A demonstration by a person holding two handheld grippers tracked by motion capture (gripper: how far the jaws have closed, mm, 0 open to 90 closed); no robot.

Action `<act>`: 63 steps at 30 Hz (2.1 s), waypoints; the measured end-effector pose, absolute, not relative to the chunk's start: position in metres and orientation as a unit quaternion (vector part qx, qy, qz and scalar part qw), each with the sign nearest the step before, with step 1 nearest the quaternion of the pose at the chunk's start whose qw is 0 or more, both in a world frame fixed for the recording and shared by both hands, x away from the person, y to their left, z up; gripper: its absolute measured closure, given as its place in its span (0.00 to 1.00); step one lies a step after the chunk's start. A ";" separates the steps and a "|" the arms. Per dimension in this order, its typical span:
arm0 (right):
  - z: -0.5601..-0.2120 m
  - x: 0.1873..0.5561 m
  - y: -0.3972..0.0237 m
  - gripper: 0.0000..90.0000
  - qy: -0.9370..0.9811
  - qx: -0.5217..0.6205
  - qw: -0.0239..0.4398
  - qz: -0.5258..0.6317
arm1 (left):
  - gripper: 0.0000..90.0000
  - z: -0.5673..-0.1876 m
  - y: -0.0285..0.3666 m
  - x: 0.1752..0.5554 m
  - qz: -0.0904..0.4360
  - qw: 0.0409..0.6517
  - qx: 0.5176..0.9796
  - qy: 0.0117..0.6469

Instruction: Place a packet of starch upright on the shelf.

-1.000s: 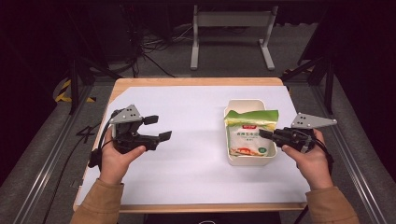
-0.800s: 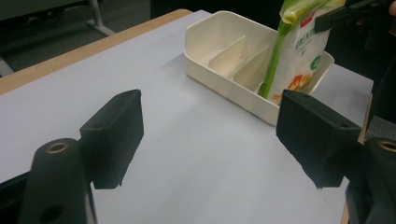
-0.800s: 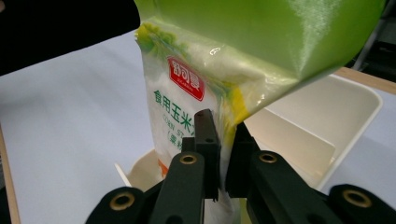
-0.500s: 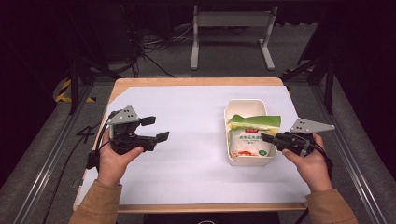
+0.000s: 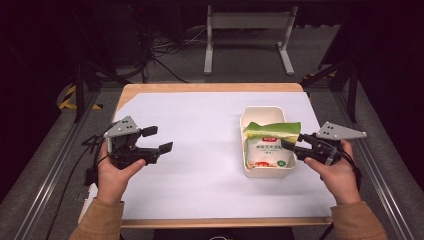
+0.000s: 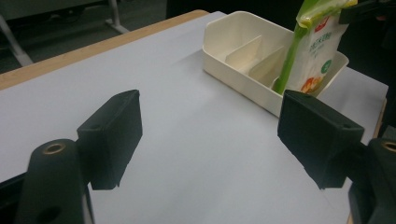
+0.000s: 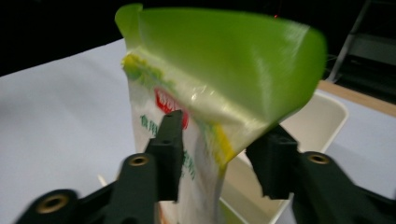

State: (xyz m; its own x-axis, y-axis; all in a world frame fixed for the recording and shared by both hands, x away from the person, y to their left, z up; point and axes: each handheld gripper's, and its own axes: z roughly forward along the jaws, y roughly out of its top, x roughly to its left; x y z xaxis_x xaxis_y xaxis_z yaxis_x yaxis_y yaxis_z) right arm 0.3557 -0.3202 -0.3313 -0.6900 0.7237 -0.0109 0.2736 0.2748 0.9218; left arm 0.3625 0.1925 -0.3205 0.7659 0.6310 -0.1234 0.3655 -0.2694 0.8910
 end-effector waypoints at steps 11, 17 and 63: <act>-0.304 0.346 -0.338 0.47 0.751 0.323 0.244 0.522 | 0.27 -0.328 0.219 0.350 0.159 0.511 0.774 0.338; -0.303 0.346 -0.355 0.42 0.736 0.349 0.263 0.517 | 0.27 -0.333 0.236 0.347 0.167 0.508 0.765 0.359; -0.434 0.376 -0.401 0.20 0.734 0.484 0.226 0.420 | 0.26 -0.405 0.267 0.383 0.185 0.477 0.755 0.410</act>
